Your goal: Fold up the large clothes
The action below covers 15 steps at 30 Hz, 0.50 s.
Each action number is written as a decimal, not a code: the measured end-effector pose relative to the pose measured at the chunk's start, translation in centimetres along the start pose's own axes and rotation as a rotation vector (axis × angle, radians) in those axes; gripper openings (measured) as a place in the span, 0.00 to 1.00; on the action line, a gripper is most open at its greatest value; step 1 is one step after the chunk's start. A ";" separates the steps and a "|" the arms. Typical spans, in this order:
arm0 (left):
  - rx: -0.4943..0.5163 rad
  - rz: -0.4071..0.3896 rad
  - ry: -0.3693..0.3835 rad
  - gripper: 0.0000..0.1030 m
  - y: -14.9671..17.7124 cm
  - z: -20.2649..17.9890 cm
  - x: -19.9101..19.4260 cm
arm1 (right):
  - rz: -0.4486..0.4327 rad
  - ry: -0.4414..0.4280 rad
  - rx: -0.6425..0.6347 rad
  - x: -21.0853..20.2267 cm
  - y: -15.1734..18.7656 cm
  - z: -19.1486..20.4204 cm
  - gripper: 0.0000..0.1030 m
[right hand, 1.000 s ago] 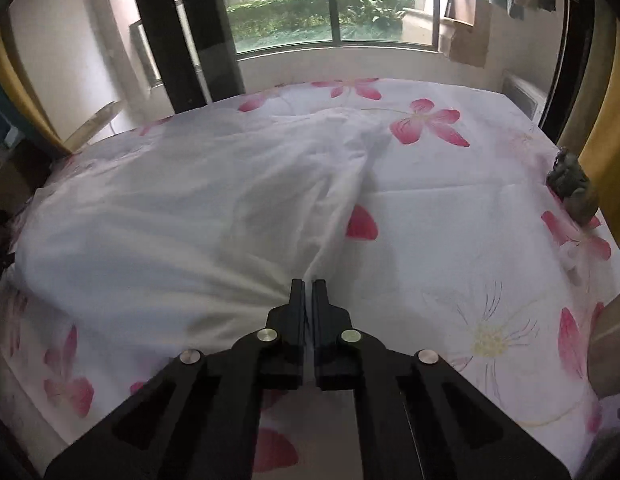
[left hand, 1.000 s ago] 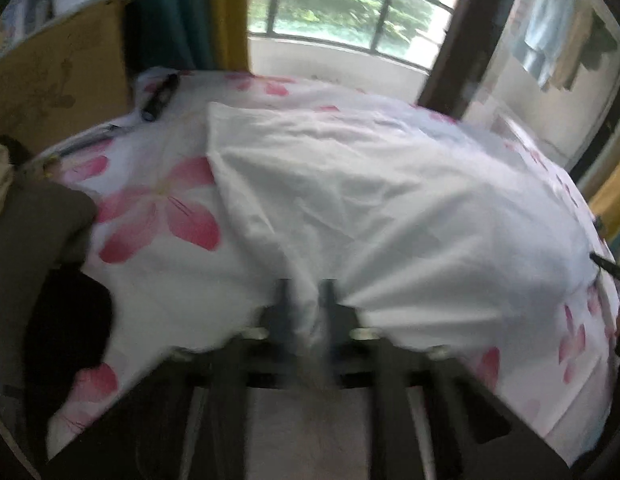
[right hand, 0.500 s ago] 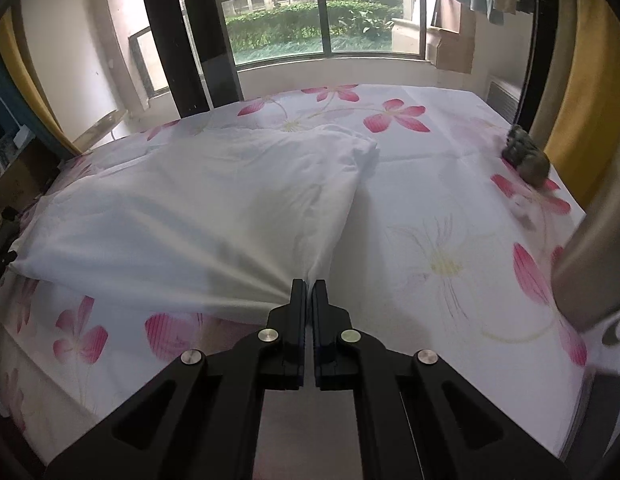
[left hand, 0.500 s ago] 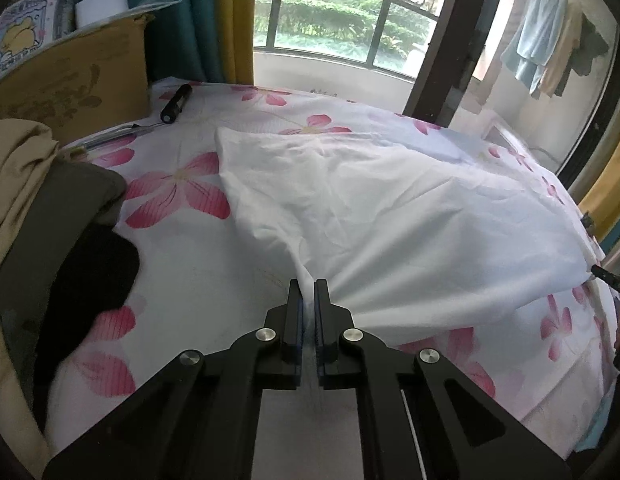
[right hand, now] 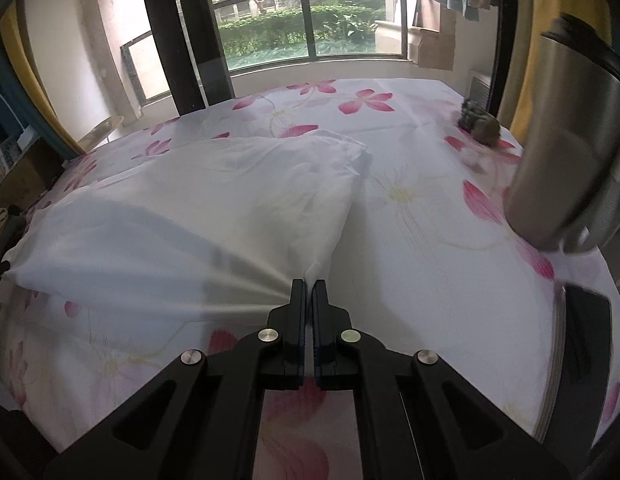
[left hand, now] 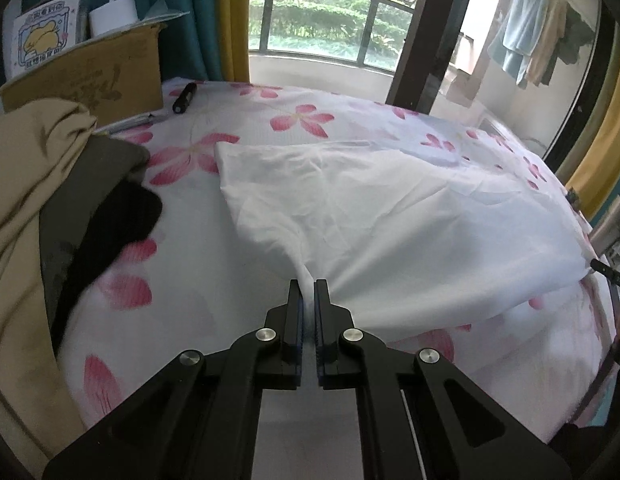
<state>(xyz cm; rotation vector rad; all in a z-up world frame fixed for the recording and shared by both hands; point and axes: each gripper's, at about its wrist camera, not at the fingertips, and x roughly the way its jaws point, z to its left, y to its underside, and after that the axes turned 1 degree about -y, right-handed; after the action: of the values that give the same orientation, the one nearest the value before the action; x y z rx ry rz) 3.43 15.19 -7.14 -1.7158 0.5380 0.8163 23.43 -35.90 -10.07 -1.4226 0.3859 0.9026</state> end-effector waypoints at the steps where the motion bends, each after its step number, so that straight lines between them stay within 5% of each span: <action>1: -0.002 0.004 0.003 0.05 0.4 0.0 -0.1 | -0.001 0.004 0.005 -0.2 0.3 -0.1 0.02; 10: -0.016 0.054 -0.013 0.06 2.5 0.2 1.0 | 0.024 0.063 0.023 0.1 2.1 -0.6 0.04; 15: -0.014 0.059 -0.054 0.15 2.0 -0.2 0.7 | 0.039 0.146 0.005 -0.7 1.1 -0.3 0.31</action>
<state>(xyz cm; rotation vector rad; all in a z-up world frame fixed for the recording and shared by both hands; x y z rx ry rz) 2.48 14.44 -8.90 -1.6927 0.5492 0.9082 22.28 -36.52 -10.41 -1.4854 0.5268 0.8306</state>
